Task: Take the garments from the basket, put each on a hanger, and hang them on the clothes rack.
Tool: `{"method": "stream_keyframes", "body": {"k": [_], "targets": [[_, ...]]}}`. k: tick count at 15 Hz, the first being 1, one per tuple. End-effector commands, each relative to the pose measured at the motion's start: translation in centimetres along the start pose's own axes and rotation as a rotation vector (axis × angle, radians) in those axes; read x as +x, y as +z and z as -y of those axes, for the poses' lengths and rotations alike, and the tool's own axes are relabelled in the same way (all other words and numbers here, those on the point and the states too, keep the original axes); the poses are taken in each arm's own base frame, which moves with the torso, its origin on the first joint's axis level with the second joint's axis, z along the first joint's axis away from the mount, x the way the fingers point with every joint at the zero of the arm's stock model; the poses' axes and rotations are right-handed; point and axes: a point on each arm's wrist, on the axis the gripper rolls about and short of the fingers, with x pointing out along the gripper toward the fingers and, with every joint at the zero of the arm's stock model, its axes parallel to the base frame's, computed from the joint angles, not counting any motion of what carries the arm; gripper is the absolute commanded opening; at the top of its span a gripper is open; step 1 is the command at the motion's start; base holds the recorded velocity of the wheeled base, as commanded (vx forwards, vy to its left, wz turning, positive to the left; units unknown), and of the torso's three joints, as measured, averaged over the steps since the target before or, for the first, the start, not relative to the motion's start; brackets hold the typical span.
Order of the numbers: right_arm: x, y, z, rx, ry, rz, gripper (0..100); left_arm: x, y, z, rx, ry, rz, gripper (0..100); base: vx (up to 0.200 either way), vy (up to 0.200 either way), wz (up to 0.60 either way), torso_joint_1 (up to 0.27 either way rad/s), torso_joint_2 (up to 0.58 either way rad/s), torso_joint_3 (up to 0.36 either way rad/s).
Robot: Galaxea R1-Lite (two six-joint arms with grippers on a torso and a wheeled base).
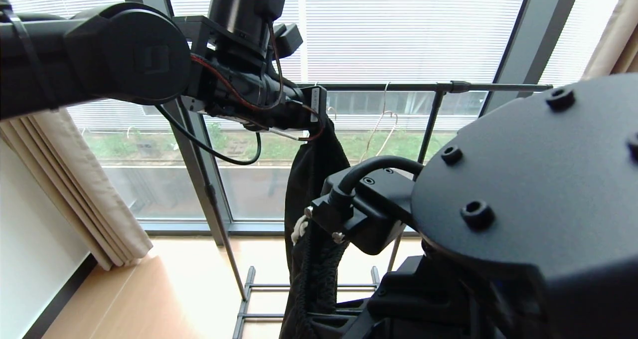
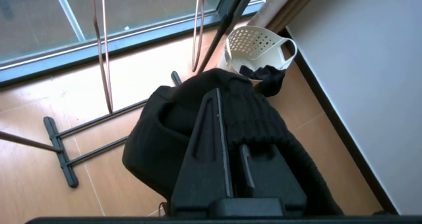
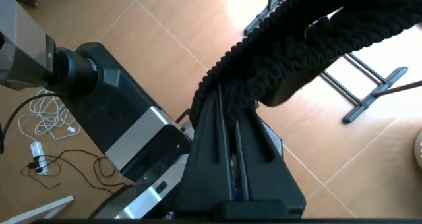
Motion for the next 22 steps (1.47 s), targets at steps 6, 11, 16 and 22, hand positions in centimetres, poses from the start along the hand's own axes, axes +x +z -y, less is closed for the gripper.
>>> {"method": "stream_keyframes", "body": {"k": [6,11,16,22], "targets": [[-4.4,-3.8,8.0,-0.124,-0.176,-0.066,0,-2.4,-0.3,-0.2,-0.001,0.018,-0.063,0,0.0,0.0,0.0,0.0,0.0,0.0],[-4.8,-4.3,12.3,-0.059,-0.454,-0.049,0,-6.5,-1.6,-0.6,0.097,0.041,-0.159,0,0.0,0.0,0.0,0.0,0.0,0.0],[-1.3,2.1,15.9,0.052,-0.58,0.008,0,-10.6,-7.6,-0.6,0.166,0.029,-0.319,0,0.0,0.0,0.0,0.0,0.0,0.0],[3.3,8.9,14.7,0.04,-0.539,0.115,0,-12.3,-12.5,2.0,0.207,-0.073,-0.424,0,0.0,0.0,0.0,0.0,0.0,0.0]]}}
